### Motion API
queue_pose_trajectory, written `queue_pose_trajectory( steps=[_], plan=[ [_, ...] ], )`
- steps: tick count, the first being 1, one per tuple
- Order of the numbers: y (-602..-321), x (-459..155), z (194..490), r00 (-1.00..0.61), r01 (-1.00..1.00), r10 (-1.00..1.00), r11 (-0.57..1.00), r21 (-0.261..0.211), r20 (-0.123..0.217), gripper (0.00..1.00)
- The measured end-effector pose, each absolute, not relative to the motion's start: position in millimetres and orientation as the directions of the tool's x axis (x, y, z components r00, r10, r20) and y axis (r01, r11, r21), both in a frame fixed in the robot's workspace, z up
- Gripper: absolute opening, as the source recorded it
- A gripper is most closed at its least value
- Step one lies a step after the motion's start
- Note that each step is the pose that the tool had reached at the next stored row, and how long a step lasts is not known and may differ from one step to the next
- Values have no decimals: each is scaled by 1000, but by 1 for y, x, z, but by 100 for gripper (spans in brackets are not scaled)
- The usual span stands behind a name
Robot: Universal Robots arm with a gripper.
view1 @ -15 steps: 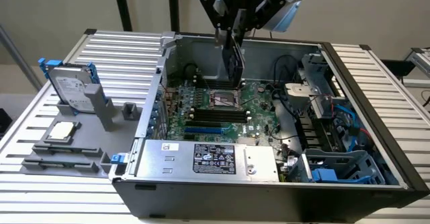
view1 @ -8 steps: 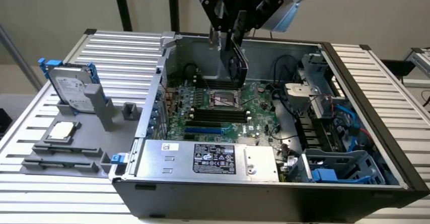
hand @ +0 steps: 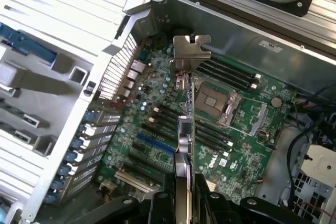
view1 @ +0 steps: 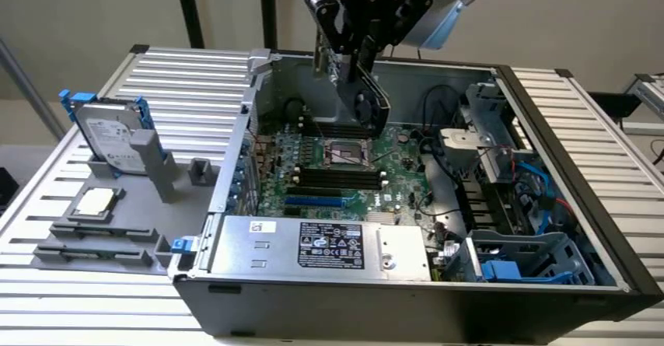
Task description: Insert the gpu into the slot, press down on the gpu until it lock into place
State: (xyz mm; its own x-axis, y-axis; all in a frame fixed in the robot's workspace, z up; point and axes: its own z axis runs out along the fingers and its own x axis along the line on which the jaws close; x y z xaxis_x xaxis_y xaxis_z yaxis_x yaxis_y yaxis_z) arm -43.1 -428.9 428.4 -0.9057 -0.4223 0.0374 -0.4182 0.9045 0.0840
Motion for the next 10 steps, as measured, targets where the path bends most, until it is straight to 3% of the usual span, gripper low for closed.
queue_pose_trajectory(
  steps=[10],
  plan=[
    [-429,-43,422,-815,-576,-579,814,80,31,26]
  ],
)
